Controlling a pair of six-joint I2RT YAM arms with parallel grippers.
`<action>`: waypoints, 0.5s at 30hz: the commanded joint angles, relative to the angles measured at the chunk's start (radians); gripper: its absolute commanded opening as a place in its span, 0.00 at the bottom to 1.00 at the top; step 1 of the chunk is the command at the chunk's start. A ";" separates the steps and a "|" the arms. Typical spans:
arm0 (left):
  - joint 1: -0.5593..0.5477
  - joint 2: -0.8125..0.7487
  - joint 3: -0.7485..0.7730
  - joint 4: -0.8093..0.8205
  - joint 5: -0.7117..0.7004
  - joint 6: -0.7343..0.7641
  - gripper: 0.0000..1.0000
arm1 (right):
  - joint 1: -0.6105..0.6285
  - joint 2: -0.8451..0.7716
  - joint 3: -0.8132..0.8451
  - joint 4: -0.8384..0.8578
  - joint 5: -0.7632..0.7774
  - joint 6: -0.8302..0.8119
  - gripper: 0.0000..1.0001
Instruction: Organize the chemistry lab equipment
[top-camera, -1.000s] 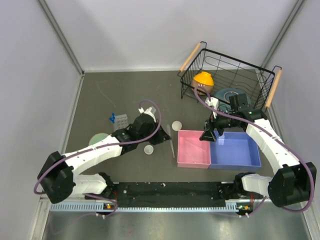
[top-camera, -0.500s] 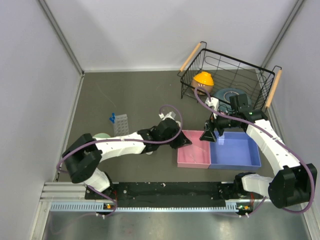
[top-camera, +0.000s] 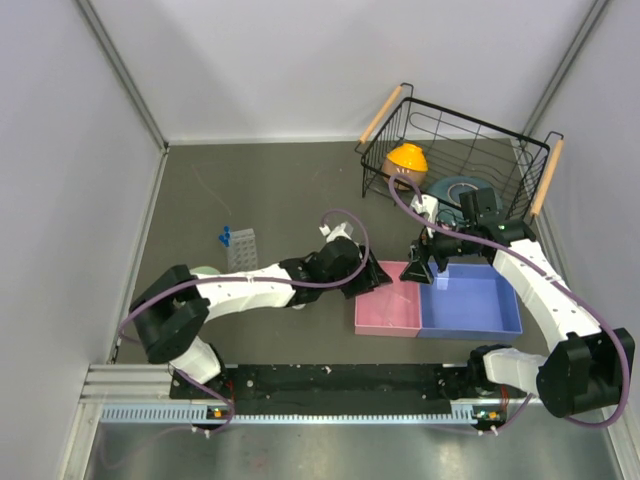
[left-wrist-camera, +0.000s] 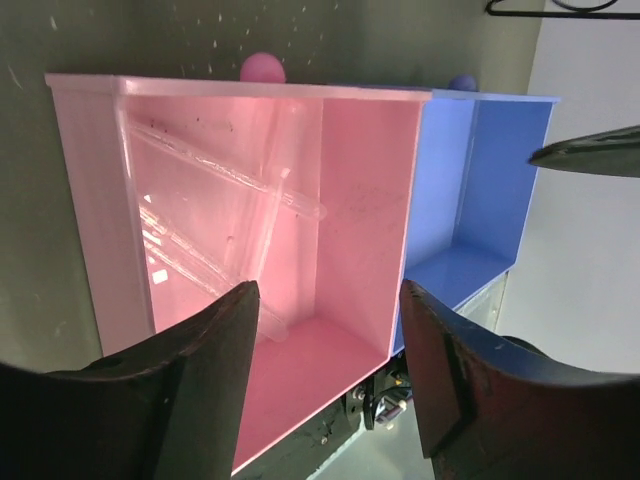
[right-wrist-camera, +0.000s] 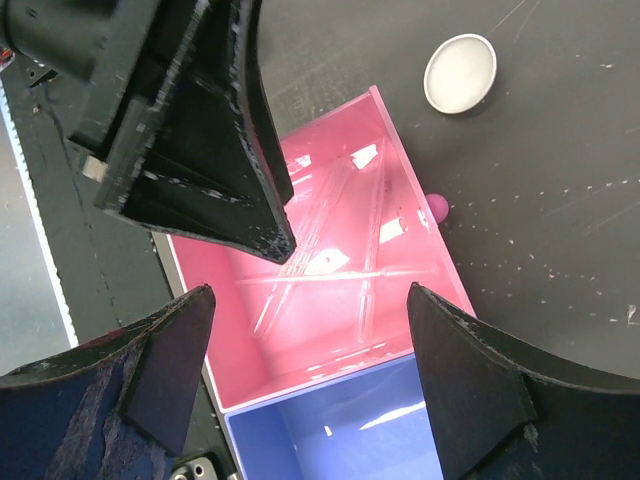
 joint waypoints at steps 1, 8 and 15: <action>-0.003 -0.133 0.044 -0.010 -0.080 0.121 0.64 | -0.006 -0.021 -0.002 0.027 -0.013 -0.022 0.79; -0.002 -0.321 0.011 -0.163 -0.252 0.266 0.74 | -0.009 -0.028 -0.005 0.027 -0.020 -0.025 0.79; 0.000 -0.554 -0.091 -0.296 -0.431 0.345 0.86 | -0.026 -0.042 -0.006 0.026 -0.054 -0.020 0.79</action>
